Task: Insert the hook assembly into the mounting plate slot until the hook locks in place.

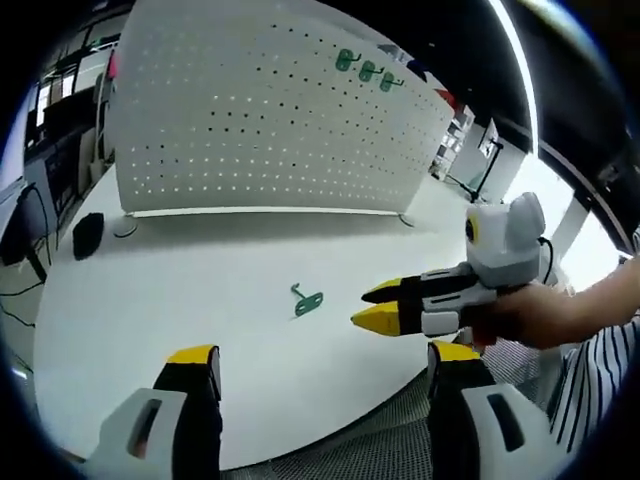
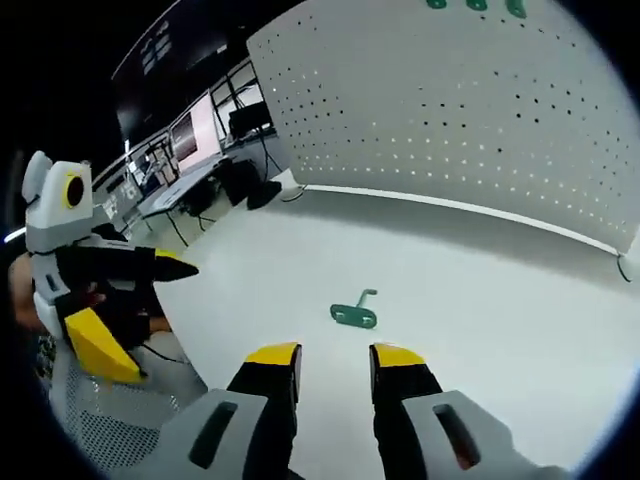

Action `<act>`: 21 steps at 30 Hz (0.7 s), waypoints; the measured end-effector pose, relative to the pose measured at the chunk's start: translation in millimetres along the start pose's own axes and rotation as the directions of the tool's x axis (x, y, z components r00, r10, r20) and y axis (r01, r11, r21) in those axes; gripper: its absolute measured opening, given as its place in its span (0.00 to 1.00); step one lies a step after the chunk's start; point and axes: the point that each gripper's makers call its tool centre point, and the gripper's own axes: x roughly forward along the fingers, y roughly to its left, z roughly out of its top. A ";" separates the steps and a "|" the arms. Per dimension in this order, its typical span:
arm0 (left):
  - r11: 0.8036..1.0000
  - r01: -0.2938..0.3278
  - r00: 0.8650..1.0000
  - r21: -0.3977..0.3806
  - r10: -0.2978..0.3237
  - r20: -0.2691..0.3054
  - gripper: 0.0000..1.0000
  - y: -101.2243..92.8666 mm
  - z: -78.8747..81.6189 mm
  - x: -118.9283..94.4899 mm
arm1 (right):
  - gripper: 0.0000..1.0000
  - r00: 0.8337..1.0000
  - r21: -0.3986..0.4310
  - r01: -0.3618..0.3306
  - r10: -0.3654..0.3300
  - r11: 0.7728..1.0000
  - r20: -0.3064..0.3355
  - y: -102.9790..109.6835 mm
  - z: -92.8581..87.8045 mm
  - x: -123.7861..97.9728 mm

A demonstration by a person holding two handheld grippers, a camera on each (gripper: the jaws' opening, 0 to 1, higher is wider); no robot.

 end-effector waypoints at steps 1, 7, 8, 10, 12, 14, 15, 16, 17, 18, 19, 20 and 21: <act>1.000 -0.001 1.000 0.002 0.001 -0.001 0.88 0.3 0.1 0.3 | 0.24 1.000 0.015 -0.004 0.004 1.000 0.003 1.4 2.7 5.3; 0.998 -0.018 0.999 0.055 0.020 -0.038 0.87 8.8 -6.3 0.6 | 0.24 1.000 0.019 0.009 -0.008 1.000 -0.029 2.1 2.2 24.9; 1.000 -0.011 0.999 0.027 0.012 -0.036 0.87 8.8 -7.0 1.0 | 0.24 1.000 0.019 0.010 -0.010 1.000 -0.029 1.8 2.8 26.2; 1.000 -0.009 0.999 0.003 0.009 -0.033 0.87 10.8 -8.0 1.3 | 0.24 0.999 0.036 0.020 -0.018 0.999 -0.041 -0.4 2.2 30.5; 1.000 -0.010 0.999 -0.004 0.010 -0.030 0.87 11.8 -8.7 1.4 | 0.24 0.998 0.101 0.026 -0.020 0.995 -0.062 -2.2 -1.7 34.5; 1.000 -0.011 0.999 -0.009 0.011 -0.035 0.87 12.3 -10.7 1.6 | 0.23 0.997 0.126 0.033 -0.025 0.991 -0.067 -5.0 -3.1 37.3; 1.000 -0.011 0.999 -0.012 0.011 -0.036 0.87 12.8 -11.7 1.8 | 0.23 0.997 0.134 0.045 -0.036 0.990 -0.072 -7.6 -4.4 39.0; 1.000 -0.011 0.999 -0.016 0.011 -0.037 0.87 13.2 -12.3 2.0 | 0.23 0.996 0.134 0.048 -0.038 0.990 -0.074 -8.6 -5.2 39.9; 1.000 -0.012 0.999 -0.021 0.011 -0.037 0.87 14.1 -13.1 2.2 | 0.23 0.996 0.145 0.055 -0.044 0.988 -0.076 -10.4 -5.5 40.4; 1.000 -0.012 0.999 -0.023 0.011 -0.037 0.87 14.4 -13.3 2.3 | 0.23 0.996 0.177 0.062 -0.050 0.982 -0.070 -11.7 -4.7 40.9; 1.000 -0.012 0.999 -0.027 0.011 -0.036 0.86 15.0 -13.6 2.6 | 0.23 0.997 0.210 0.057 -0.045 0.976 -0.062 -11.6 -3.1 41.7; 0.999 -0.011 0.999 -0.031 0.010 -0.034 0.86 15.3 -13.4 2.8 | 0.23 0.997 0.232 0.065 -0.052 0.970 -0.062 -14.5 -2.8 42.8; 0.999 -0.010 1.000 -0.037 0.009 -0.029 0.86 15.3 -12.5 2.7 | 0.23 0.996 0.232 0.072 -0.059 0.970 -0.061 -17.8 -1.6 43.7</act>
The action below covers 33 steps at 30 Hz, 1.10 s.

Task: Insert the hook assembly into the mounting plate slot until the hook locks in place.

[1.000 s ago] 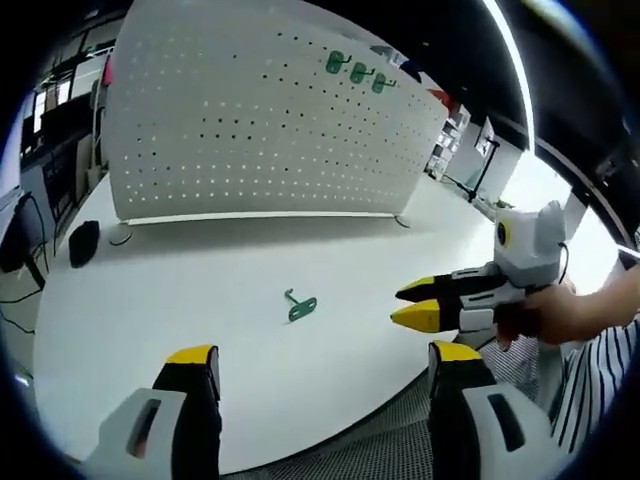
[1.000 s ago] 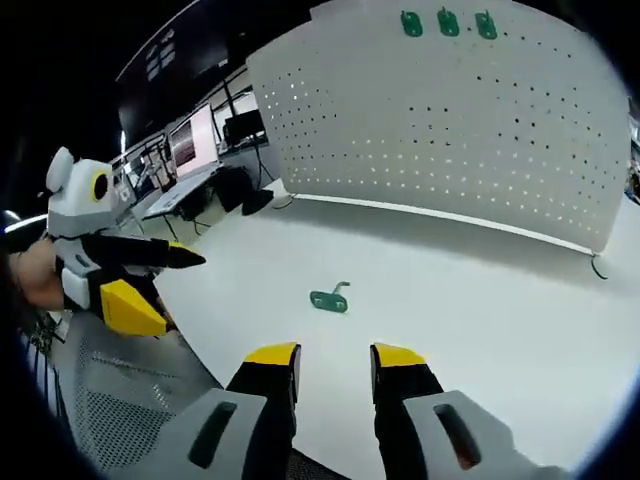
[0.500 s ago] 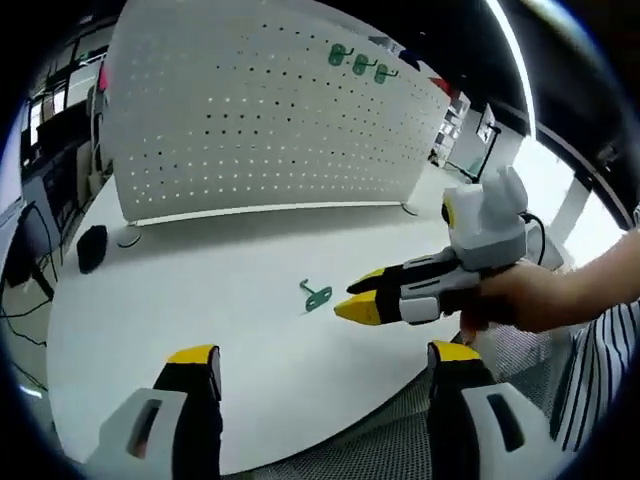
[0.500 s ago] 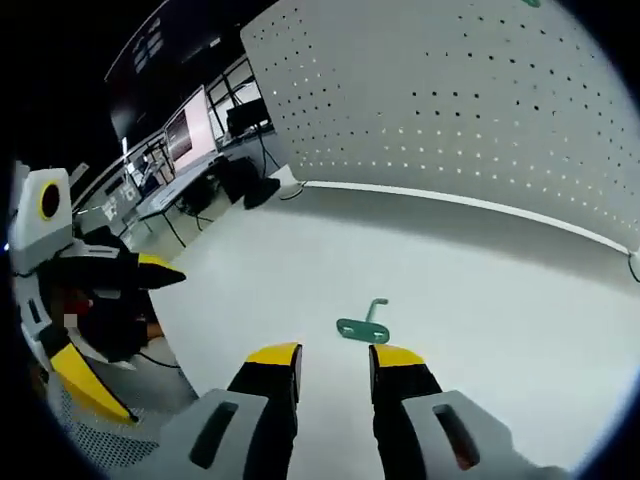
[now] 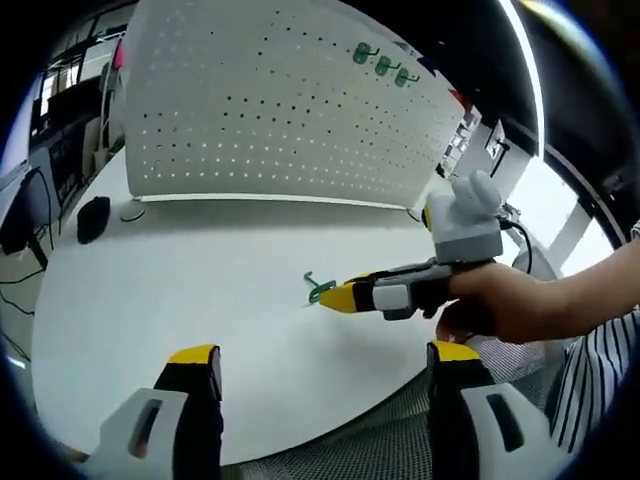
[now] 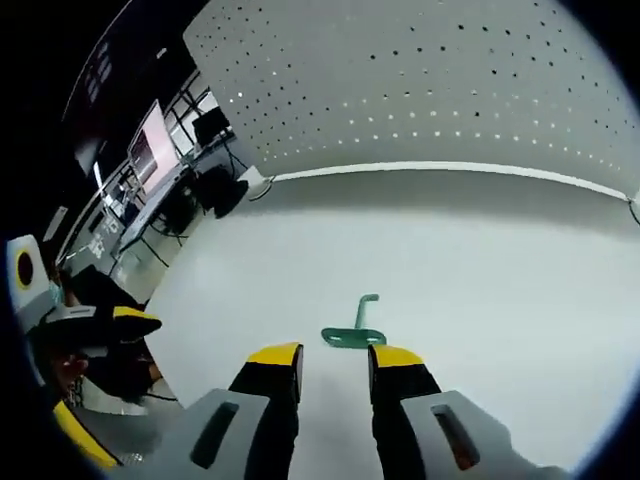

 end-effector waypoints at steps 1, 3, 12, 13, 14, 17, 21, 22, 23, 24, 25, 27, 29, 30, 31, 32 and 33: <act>1.000 0.002 1.000 -0.002 -0.002 0.001 0.86 0.0 0.4 0.1 | 0.23 1.000 0.002 0.000 0.000 1.000 0.003 0.0 1.5 0.4; 1.000 0.001 1.000 -0.004 -0.001 0.003 0.86 0.7 1.3 0.7 | 0.23 1.000 0.011 -0.006 0.006 1.000 -0.002 0.9 4.2 2.9; 1.000 0.007 1.000 -0.007 -0.007 0.002 0.86 1.2 5.6 4.9 | 0.24 1.000 0.009 0.005 -0.005 1.000 0.003 2.6 18.5 15.1; 1.000 0.007 1.000 -0.008 -0.007 0.003 0.86 0.9 6.2 4.8 | 0.24 1.000 -0.007 0.004 -0.004 1.000 0.002 4.4 19.9 17.3; 1.000 0.007 1.000 -0.009 -0.007 0.002 0.85 1.2 6.3 4.9 | 0.24 1.000 -0.014 0.004 -0.004 1.000 0.002 5.0 20.6 18.2; 1.000 0.004 1.000 -0.023 -0.004 0.001 0.85 4.3 5.8 5.1 | 0.24 1.000 -0.065 0.018 -0.018 0.998 -0.007 6.6 25.4 24.1; 0.999 0.000 1.000 -0.049 0.000 0.008 0.84 8.2 5.3 3.5 | 0.24 1.000 -0.100 0.026 -0.026 0.995 0.001 9.6 30.0 26.8; 0.999 -0.002 1.000 -0.050 0.003 0.008 0.84 8.5 4.9 3.3 | 0.24 1.000 -0.108 0.029 -0.029 0.994 0.003 11.2 30.1 25.6; 0.999 -0.004 1.000 -0.053 0.005 0.007 0.84 9.2 4.1 3.3 | 0.24 0.999 -0.123 0.036 -0.035 0.992 0.008 11.2 30.3 24.4; 0.998 -0.005 1.000 -0.055 0.006 0.006 0.84 9.6 3.4 3.6 | 0.24 0.998 -0.136 0.064 -0.060 0.989 0.029 7.5 32.2 21.8; 0.998 -0.006 1.000 -0.057 0.006 0.006 0.84 9.6 2.9 3.8 | 0.24 0.997 -0.132 0.076 -0.072 0.988 0.036 5.3 31.4 21.2; 0.998 -0.005 1.000 -0.060 0.005 0.005 0.84 8.9 2.0 4.5 | 0.24 0.995 -0.104 0.094 -0.091 0.990 0.034 -0.5 27.3 21.1; 0.998 -0.003 1.000 -0.060 0.004 0.004 0.84 7.3 1.3 5.0 | 0.24 0.997 -0.069 0.070 -0.071 0.995 -0.003 0.5 18.0 24.6; 0.998 -0.002 1.000 -0.061 0.002 0.002 0.84 6.4 0.7 5.3 | 0.24 0.998 -0.064 0.064 -0.065 0.996 -0.010 0.5 16.1 25.8; 0.998 0.000 1.000 -0.059 0.000 0.002 0.84 5.8 0.6 5.3 | 0.23 0.998 -0.073 0.067 -0.068 0.995 -0.013 -1.6 14.9 27.0; 0.998 0.001 1.000 -0.057 -0.001 0.002 0.84 5.1 0.8 5.1 | 0.23 0.997 -0.088 0.075 -0.076 0.993 -0.012 -3.3 15.1 26.3; 0.998 0.001 1.000 -0.056 0.000 0.002 0.84 5.1 0.9 4.9 | 0.22 0.996 -0.099 0.083 -0.084 0.992 -0.009 -5.1 16.3 25.1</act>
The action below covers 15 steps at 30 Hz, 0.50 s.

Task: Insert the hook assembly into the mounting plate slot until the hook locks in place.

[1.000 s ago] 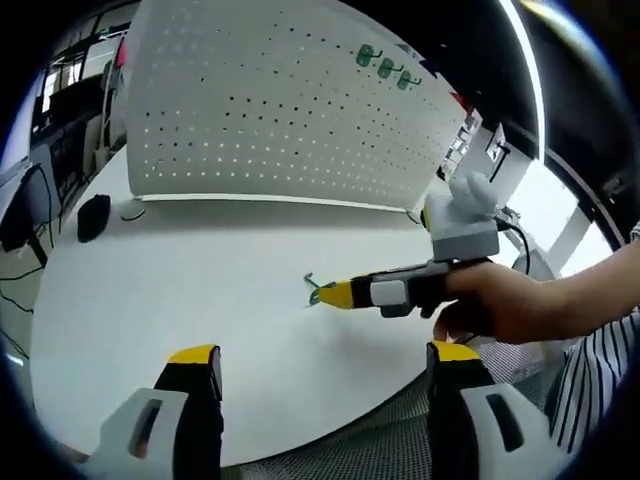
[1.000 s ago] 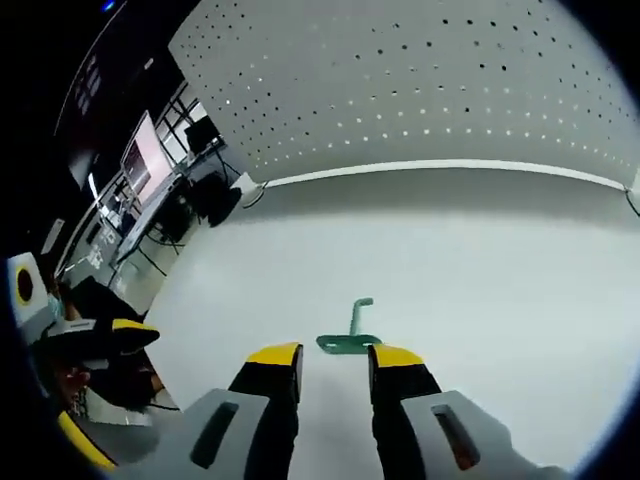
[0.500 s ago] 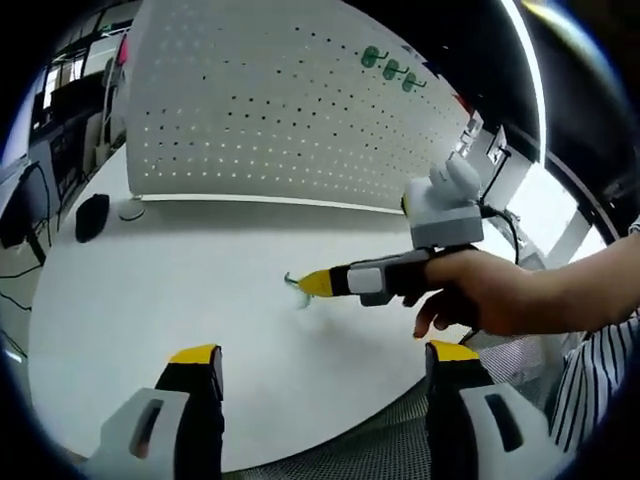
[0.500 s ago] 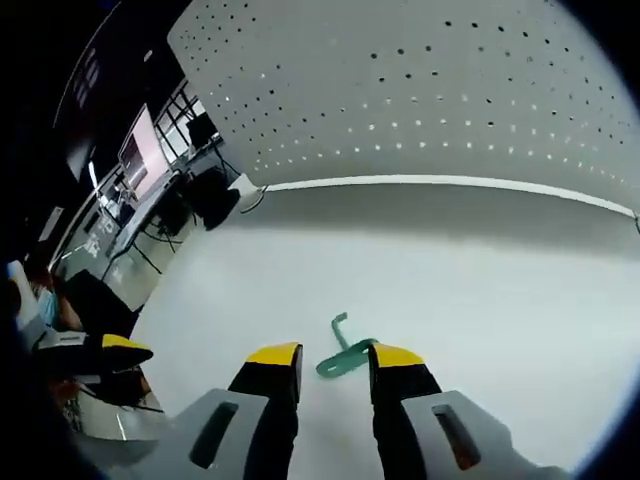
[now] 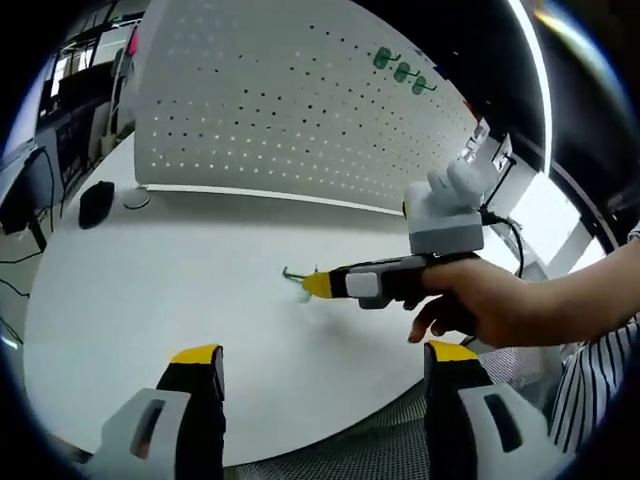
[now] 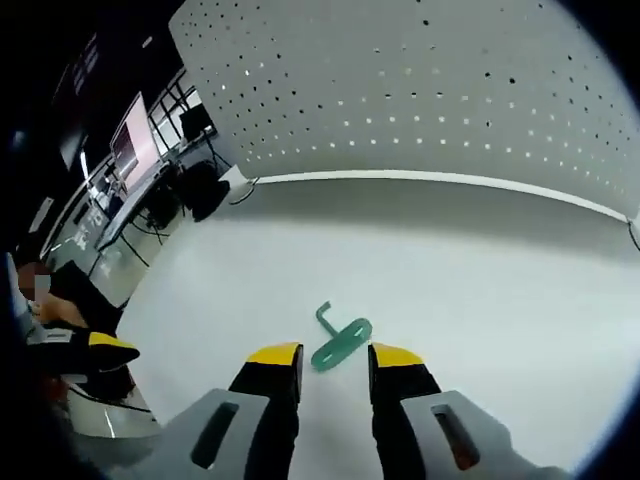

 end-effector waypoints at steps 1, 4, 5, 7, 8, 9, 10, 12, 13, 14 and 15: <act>1.000 -0.002 1.000 -0.001 0.002 0.002 0.84 1.0 0.2 -0.2 | 0.21 1.000 -0.001 0.000 0.000 1.000 0.005 -1.2 1.2 -0.7; 1.000 -0.005 1.000 -0.007 0.005 0.004 0.84 2.4 0.2 -1.0 | 0.21 0.999 0.009 -0.020 0.020 1.000 0.032 -2.0 7.5 -0.3; 1.000 -0.006 1.000 -0.007 0.007 0.003 0.84 3.0 -0.1 -1.0 | 0.21 0.999 0.031 -0.024 0.023 0.999 0.045 -0.3 9.5 0.4; 1.000 -0.011 1.000 -0.010 0.011 0.000 0.84 4.6 -0.8 -0.6 | 0.21 1.000 0.003 -0.017 0.017 1.000 0.013 3.1 4.7 3.2; 1.000 -0.011 1.000 -0.012 0.011 0.001 0.83 4.8 -0.8 -0.6 | 0.21 1.000 -0.015 -0.014 0.014 1.000 0.010 4.6 3.9 5.9; 1.000 -0.010 1.000 -0.016 0.010 0.002 0.83 4.6 -0.4 -0.6 | 0.21 1.000 -0.047 0.005 -0.004 0.999 0.007 3.3 2.4 8.1; 1.000 -0.009 1.000 -0.016 0.009 0.003 0.83 4.3 -0.1 -0.7 | 0.20 1.000 -0.072 0.015 -0.015 0.997 -0.006 2.0 -0.4 9.1; 1.000 -0.010 1.000 -0.012 0.010 0.003 0.83 4.3 0.3 -1.3 | 0.16 0.999 -0.091 0.032 -0.033 0.995 -0.007 -1.7 -2.0 10.1; 1.000 -0.011 1.000 -0.011 0.011 0.003 0.83 4.6 0.3 -1.6 | 0.14 0.999 -0.097 0.044 -0.044 0.994 0.001 -5.3 -1.5 8.8; 1.000 -0.012 1.000 -0.013 0.012 0.004 0.83 4.9 0.2 -1.8 | 0.11 0.999 -0.105 0.049 -0.048 0.993 0.004 -7.3 -1.2 7.6; 1.000 -0.013 1.000 -0.019 0.013 0.004 0.83 5.6 -0.3 -2.0 | 0.09 0.998 -0.112 0.055 -0.054 0.992 0.010 -10.9 -1.0 6.9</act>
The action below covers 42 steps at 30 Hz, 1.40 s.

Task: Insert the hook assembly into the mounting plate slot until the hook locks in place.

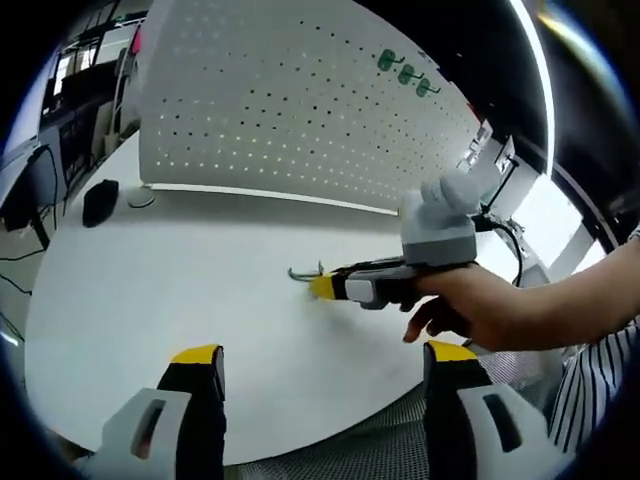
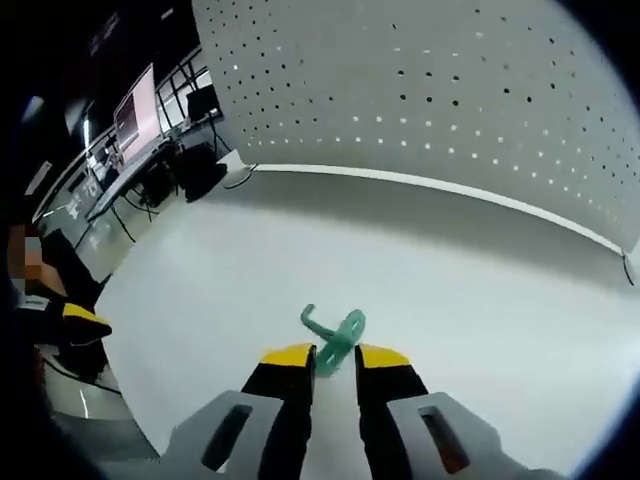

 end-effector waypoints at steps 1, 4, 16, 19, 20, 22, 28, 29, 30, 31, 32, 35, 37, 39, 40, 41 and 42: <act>1.000 0.000 1.000 -0.002 0.000 -0.001 0.83 0.3 -0.6 0.0 | 0.06 1.000 -0.006 0.005 -0.005 1.000 0.002 -2.8 -0.2 0.1; 1.000 -0.003 1.000 -0.005 0.003 -0.008 0.83 1.7 -3.5 0.1 | 0.04 1.000 -0.021 0.010 -0.009 1.000 0.016 -10.1 2.9 0.1; 1.000 0.002 1.000 -0.017 -0.002 0.003 0.83 0.4 4.7 2.4 | 0.01 0.999 0.002 0.002 -0.002 1.000 0.049 -14.5 7.4 -4.3; 1.000 0.002 1.000 -0.014 -0.002 0.008 0.83 0.3 9.2 2.2 | 0.00 0.998 0.012 0.001 -0.002 1.000 0.066 -14.8 12.1 -5.9; 1.000 0.002 1.000 -0.011 -0.002 0.012 0.83 0.2 11.6 2.1 | 0.00 0.997 0.017 -0.003 0.002 1.000 0.071 -14.1 14.0 -7.3; 1.000 0.003 1.000 -0.006 -0.003 0.019 0.83 -0.9 16.3 1.5 | 0.00 0.996 0.012 -0.007 0.006 1.000 0.085 -13.7 18.9 -10.2; 1.000 0.007 0.999 0.008 -0.007 0.036 0.83 -4.2 27.9 2.1 | 0.00 0.992 0.009 -0.017 0.016 1.000 0.123 -17.0 32.3 -19.7; 1.000 0.008 0.999 0.012 -0.009 0.041 0.83 -5.3 30.6 2.1 | 0.00 0.991 0.007 -0.019 0.018 1.000 0.133 -17.4 35.4 -22.2; 1.000 0.010 0.999 0.014 -0.010 0.043 0.83 -5.9 32.3 2.1 | 0.00 0.990 0.003 -0.023 0.022 1.000 0.141 -17.4 37.9 -24.7; 1.000 0.010 0.999 0.018 -0.011 0.047 0.83 -6.7 34.8 2.0 | 0.00 0.988 0.003 -0.030 0.029 1.000 0.152 -16.8 40.3 -26.4; 1.000 0.011 0.999 0.020 -0.012 0.050 0.83 -7.5 36.8 1.6 | 0.00 0.987 0.002 -0.032 0.032 0.999 0.158 -16.9 41.8 -28.6; 1.000 0.020 0.998 0.023 -0.021 0.064 0.83 -10.7 45.9 0.7 | 0.00 0.977 0.009 -0.057 0.054 0.998 0.207 -15.4 52.2 -39.4; 0.999 0.023 0.997 0.026 -0.025 0.074 0.83 -12.1 51.9 0.0 | 0.00 0.973 -0.003 -0.064 0.063 0.998 0.223 -15.2 56.4 -46.5; 0.999 0.028 0.996 0.028 -0.030 0.081 0.83 -14.0 56.6 -0.6 | 0.00 0.964 0.005 -0.083 0.079 0.996 0.253 -13.1 62.0 -52.8; 0.999 0.032 0.996 0.026 -0.034 0.087 0.83 -15.4 59.9 -0.6 | 0.00 0.962 0.004 -0.087 0.084 0.996 0.259 -12.8 63.5 -57.3; 0.999 0.042 0.995 0.023 -0.044 0.089 0.83 -17.7 62.7 -0.2 | 0.00 0.957 0.003 -0.098 0.093 0.995 0.274 -11.2 66.2 -61.8; 0.999 0.047 0.995 0.022 -0.049 0.091 0.82 -19.0 64.8 0.0 | 0.00 0.953 0.003 -0.108 0.102 0.994 0.286 -9.8 68.3 -65.2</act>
